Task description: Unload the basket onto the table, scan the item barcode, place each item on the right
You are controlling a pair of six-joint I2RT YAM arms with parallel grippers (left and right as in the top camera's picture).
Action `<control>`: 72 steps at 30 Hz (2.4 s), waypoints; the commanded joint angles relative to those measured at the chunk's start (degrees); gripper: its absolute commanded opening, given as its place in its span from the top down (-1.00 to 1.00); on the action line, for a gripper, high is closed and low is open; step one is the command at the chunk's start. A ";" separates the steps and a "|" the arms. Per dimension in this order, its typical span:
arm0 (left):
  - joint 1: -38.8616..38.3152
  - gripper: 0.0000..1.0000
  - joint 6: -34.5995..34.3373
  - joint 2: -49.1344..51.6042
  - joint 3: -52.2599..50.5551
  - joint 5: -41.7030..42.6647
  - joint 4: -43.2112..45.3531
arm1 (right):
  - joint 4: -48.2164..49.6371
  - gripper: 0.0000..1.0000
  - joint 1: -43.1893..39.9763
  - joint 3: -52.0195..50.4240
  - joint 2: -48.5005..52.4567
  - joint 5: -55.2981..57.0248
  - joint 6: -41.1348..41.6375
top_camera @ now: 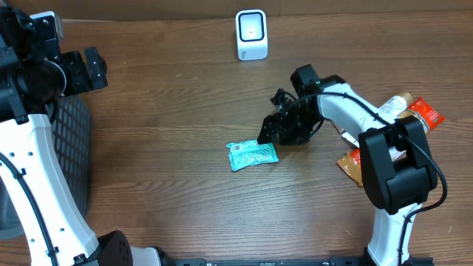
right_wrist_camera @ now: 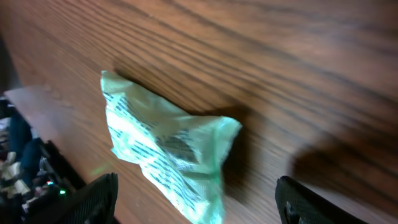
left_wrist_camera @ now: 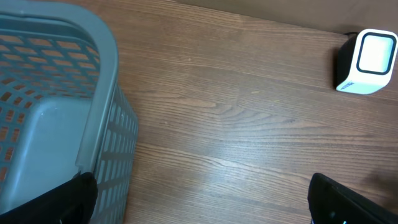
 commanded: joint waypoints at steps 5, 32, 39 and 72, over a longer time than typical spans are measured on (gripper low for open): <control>0.22 -0.99 0.85 0.17 0.33 0.39 0.17 | 9.27 -0.37 4.52 -5.99 0.13 -4.63 10.56; 0.22 -1.00 0.85 0.17 0.33 0.39 0.17 | 13.86 0.93 1.77 -6.58 -14.86 -12.68 12.39; 0.22 -1.00 0.85 0.17 0.33 0.39 0.17 | 4.74 0.93 -3.26 -6.58 -24.87 -13.92 9.70; 0.22 -1.00 0.85 0.17 0.33 0.39 0.17 | -1.99 0.92 5.75 35.85 -20.06 62.20 9.64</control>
